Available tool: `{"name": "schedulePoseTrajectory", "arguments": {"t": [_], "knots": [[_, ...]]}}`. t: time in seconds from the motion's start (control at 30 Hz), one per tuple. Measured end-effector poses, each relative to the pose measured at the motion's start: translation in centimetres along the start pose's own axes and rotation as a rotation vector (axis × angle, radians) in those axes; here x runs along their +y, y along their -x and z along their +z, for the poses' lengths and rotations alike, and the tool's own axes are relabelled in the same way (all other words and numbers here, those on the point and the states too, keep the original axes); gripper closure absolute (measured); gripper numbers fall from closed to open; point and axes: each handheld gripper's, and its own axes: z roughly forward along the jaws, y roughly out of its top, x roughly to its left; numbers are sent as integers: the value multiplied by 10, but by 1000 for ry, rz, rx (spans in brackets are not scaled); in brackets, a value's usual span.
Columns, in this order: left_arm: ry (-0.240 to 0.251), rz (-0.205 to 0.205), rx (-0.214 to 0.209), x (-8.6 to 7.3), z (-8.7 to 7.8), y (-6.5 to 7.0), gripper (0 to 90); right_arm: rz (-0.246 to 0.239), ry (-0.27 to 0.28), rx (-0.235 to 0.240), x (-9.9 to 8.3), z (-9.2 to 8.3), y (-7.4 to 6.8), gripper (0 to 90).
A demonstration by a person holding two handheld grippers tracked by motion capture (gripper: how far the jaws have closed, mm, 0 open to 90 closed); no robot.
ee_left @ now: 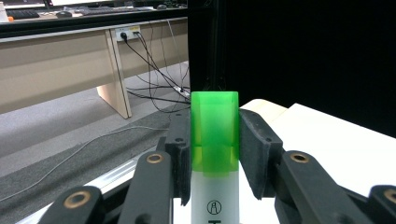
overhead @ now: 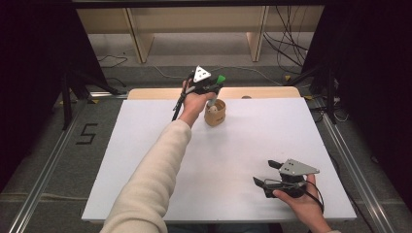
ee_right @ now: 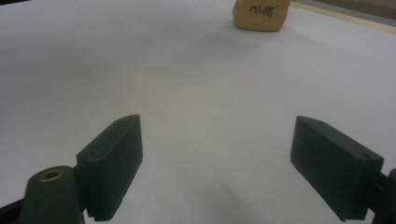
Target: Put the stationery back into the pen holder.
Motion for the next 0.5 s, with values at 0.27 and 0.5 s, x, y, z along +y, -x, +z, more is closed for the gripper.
{"name": "schedulePoseTrajectory", "arguments": {"t": [0.27,0.5], "knots": [[-16,1,-1,-4,3,-1,668,-2,0,2,0,0,0,177],[-24,5,-9,-7,6,1,668,-2,4,5,0,0,0,177]]}}
